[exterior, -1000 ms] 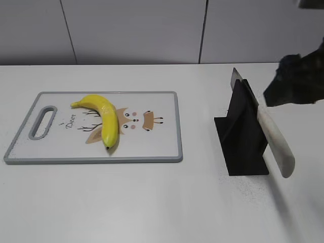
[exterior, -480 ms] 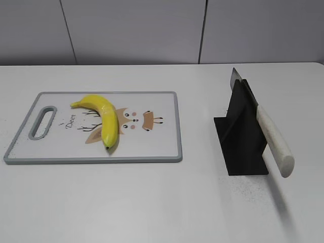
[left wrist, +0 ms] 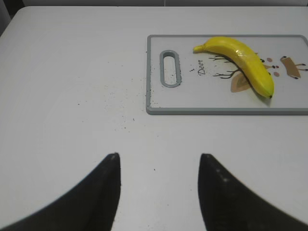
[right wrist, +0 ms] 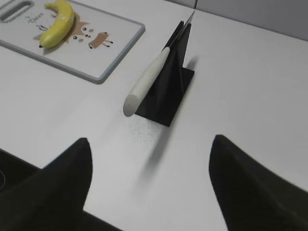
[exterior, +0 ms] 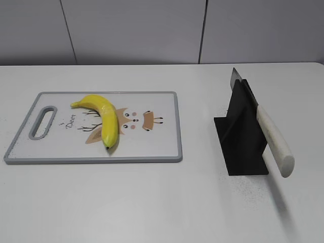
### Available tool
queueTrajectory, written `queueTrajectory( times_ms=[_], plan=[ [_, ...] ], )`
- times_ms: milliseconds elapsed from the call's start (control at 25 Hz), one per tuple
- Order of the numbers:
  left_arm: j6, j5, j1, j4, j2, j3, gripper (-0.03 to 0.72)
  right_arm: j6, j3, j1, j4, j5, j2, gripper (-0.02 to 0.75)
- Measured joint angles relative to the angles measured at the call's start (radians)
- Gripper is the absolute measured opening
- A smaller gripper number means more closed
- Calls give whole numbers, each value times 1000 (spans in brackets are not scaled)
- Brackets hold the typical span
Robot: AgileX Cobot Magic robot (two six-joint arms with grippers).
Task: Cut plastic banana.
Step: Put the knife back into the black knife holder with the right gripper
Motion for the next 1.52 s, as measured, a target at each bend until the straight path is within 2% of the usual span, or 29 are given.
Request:
queueTrajectory(
  times_ms=[240, 600, 1160, 1280, 1520],
  plan=[
    [0, 0, 0, 0, 0, 0, 508, -1, 132, 0, 0, 14, -4, 573],
    [0, 0, 0, 0, 0, 0, 508, -1, 137, 0, 0, 17, -9, 573],
    [0, 0, 0, 0, 0, 0, 508, -1, 137, -6, 0, 15, -152, 573],
    [0, 0, 0, 1, 0, 0, 508, -1, 137, -43, 0, 15, -181, 573],
    [0, 0, 0, 3, 0, 0, 508, -1, 137, -183, 0, 15, -187, 573]
  ],
)
